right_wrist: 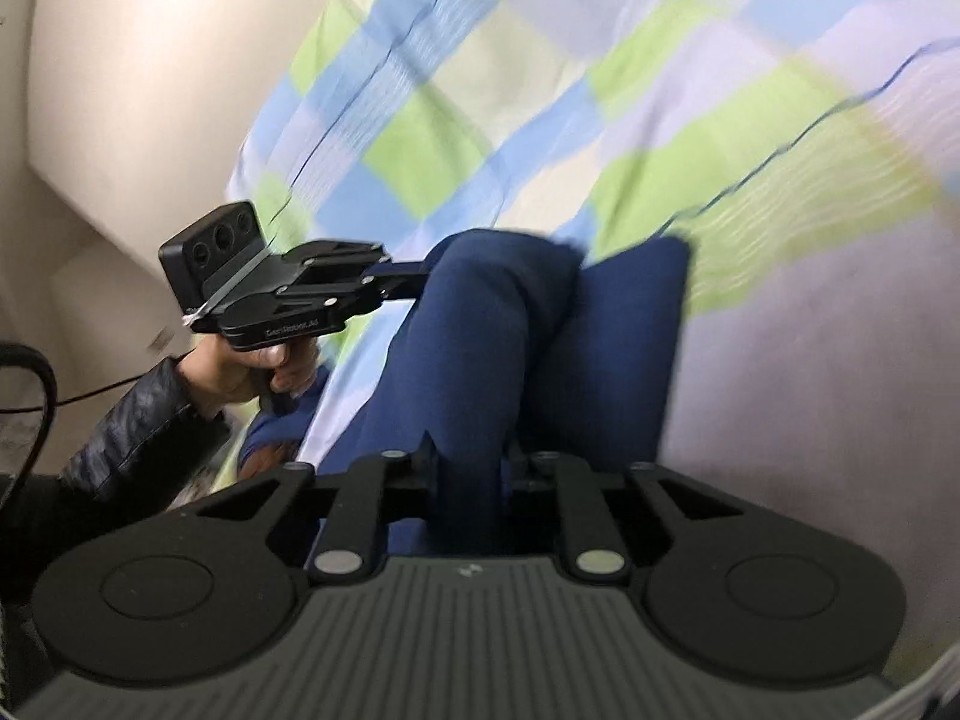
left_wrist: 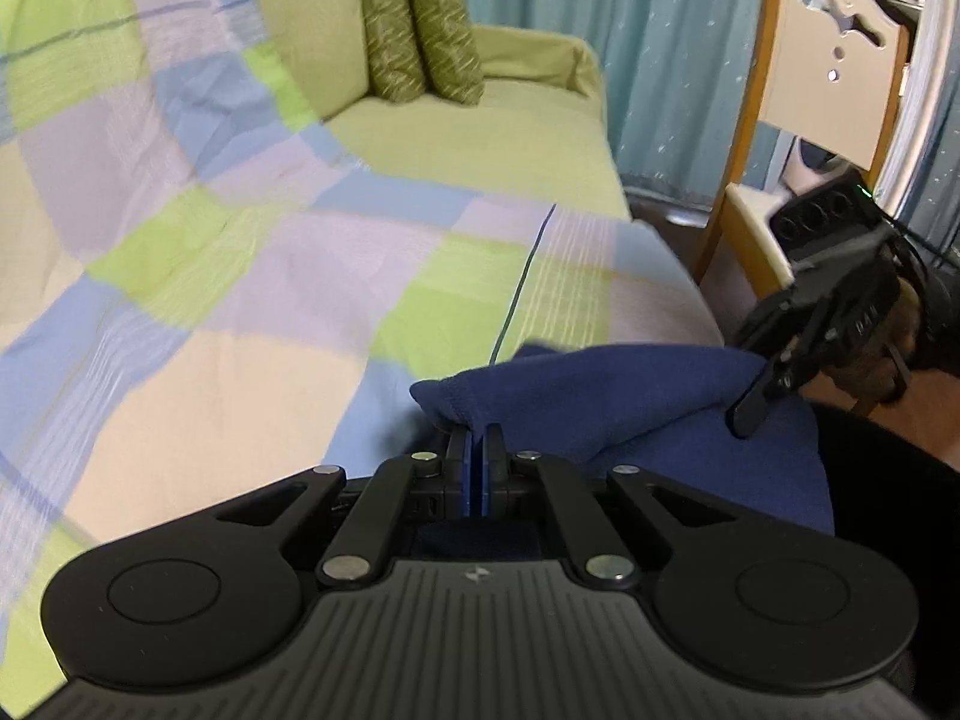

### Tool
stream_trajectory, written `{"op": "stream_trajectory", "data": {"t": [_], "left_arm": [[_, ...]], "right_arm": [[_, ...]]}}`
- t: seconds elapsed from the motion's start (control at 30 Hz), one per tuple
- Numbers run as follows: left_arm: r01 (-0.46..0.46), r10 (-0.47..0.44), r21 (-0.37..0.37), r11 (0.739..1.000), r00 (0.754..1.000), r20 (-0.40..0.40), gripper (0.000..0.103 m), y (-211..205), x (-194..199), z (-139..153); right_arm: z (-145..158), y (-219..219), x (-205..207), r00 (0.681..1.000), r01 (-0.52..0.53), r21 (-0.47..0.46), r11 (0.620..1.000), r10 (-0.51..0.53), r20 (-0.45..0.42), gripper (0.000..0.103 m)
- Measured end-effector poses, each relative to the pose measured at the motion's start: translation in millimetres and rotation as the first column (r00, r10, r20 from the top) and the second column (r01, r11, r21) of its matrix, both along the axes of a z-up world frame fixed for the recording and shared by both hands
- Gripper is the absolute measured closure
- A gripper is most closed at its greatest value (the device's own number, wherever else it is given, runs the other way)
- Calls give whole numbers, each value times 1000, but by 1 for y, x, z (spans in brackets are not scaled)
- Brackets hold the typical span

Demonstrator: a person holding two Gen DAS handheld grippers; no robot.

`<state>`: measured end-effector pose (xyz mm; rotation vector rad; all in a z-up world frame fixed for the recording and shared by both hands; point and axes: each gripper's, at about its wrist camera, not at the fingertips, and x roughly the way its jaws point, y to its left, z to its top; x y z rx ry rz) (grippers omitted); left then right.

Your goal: Fold clothes

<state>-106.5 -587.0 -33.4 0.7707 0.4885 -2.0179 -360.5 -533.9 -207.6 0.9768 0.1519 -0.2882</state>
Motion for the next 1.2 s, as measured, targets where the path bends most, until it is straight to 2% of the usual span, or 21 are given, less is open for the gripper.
{"op": "stream_trajectory", "data": {"t": [0.07,0.13,0.2,0.27,0.33,0.4,0.43,0.5,0.53,0.57,0.63,0.7,0.73,0.83,0.9,0.97,1.03,1.1,1.2], "left_arm": [[36,-36,0,999,999,31,103,-15,-15,-5],[77,-78,17,997,994,71,103,-27,-29,-14],[110,-112,27,994,988,109,103,-35,-40,-22],[117,-119,23,993,987,106,103,-37,-41,-23],[124,-125,15,992,987,102,103,-36,-41,-22],[140,-139,-4,990,986,93,103,-30,-38,-17],[144,-142,-7,990,985,92,103,-29,-38,-16],[158,-154,-38,987,985,83,103,-23,-38,-9],[157,-153,-46,987,985,79,103,-22,-38,-8],[155,-151,-53,986,986,75,103,-20,-38,-6],[162,-159,-38,986,985,71,103,-27,-47,-11],[171,-170,-12,985,983,75,103,-37,-59,-17],[173,-172,-7,985,982,77,102,-39,-60,-18],[198,-203,46,979,969,138,100,-47,-80,-37],[173,-179,48,984,973,146,99,-44,-80,-38],[132,-136,39,991,980,145,90,-34,-72,-31],[79,-81,20,997,986,148,90,-21,-60,-20],[-6,8,-13,1000,988,152,91,9,-41,-4],[-58,61,-24,998,990,127,91,45,-35,7]], "right_arm": [[-2,14,-4,998,54,4,999,-54,-30,88],[-4,27,-4,997,35,-10,999,-36,-63,83],[-5,17,-11,1000,-7,29,1000,8,-24,77],[-5,0,-22,998,-50,80,996,48,34,69],[-5,-9,-29,997,-46,91,995,41,58,61],[-9,-22,-30,995,-52,128,990,41,89,60],[-14,-29,-25,993,-72,156,985,55,107,61],[-23,-41,-15,987,-112,210,971,84,139,81],[-27,-44,-11,986,-122,227,966,92,141,88],[-26,-41,-13,987,-103,226,969,71,145,91],[-17,-30,-17,992,-38,198,980,13,123,92],[1,-4,-30,993,94,142,985,-102,55,93],[3,4,-31,991,126,125,984,-130,23,92],[-12,8,-26,994,112,155,982,-111,-11,91],[-13,6,-31,997,78,152,985,-81,16,85],[-9,4,-40,997,31,135,990,-41,69,67],[-6,1,-50,993,-14,115,993,0,120,51],[-1,2,-53,988,-67,80,995,55,142,48],[-8,11,-58,975,-178,51,983,170,143,48]]}}
